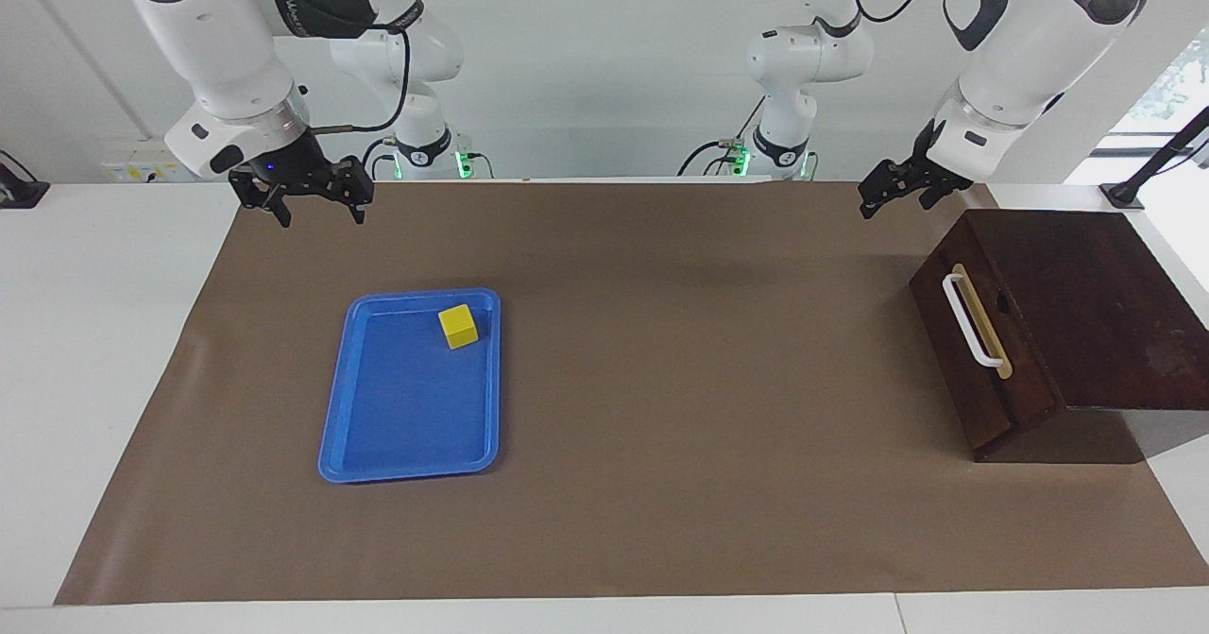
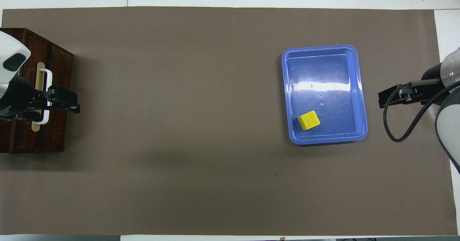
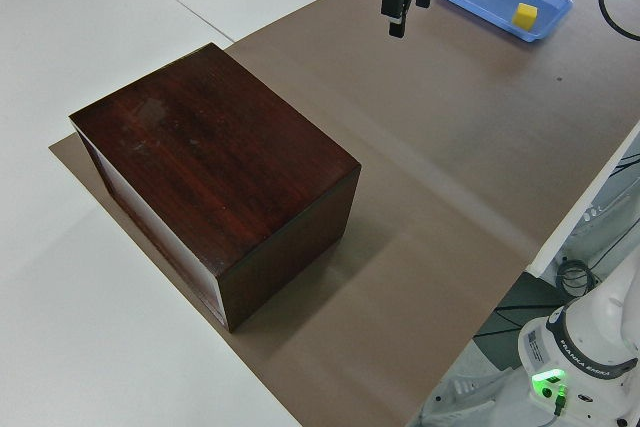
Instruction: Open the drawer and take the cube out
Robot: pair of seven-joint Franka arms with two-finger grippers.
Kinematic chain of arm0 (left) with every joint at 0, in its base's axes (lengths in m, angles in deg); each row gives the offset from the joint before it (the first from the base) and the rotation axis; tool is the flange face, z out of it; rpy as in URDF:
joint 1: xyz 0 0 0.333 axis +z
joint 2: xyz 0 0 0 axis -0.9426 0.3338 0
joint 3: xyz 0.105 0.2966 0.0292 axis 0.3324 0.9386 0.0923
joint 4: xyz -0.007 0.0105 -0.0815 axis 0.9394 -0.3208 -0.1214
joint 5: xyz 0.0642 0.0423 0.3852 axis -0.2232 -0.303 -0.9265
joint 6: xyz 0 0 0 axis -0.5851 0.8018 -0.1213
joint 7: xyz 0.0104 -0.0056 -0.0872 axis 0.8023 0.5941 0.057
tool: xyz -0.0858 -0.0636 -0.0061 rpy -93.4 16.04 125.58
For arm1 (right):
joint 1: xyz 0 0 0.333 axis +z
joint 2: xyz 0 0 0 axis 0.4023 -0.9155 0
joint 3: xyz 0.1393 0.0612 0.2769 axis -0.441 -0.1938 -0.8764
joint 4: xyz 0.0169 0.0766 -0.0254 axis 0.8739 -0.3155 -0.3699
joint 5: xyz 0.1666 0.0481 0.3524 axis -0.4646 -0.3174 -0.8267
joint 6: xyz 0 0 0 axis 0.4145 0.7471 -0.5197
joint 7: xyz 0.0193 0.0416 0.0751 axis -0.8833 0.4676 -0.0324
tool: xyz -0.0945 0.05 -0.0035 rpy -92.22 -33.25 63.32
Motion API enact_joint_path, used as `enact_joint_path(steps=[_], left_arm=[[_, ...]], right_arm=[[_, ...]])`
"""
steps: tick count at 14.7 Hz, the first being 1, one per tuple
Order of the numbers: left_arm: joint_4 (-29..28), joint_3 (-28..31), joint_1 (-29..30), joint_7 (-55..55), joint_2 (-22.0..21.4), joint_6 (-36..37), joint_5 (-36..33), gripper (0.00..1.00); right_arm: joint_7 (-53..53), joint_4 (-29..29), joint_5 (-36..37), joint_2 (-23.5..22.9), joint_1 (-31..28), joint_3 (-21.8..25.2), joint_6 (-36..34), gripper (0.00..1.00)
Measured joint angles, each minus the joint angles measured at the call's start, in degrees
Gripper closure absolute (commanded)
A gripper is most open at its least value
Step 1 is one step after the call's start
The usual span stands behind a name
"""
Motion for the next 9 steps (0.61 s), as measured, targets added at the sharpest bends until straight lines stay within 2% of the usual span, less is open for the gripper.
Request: enact_joint_path(steps=[9], left_arm=[[0.0, 0.5, 0.9, 0.8, -0.2, -0.2, -0.1, 0.0]], right_arm=[[0.0, 0.7, 0.0, 0.0, 0.0, 0.0, -0.8, 0.0]])
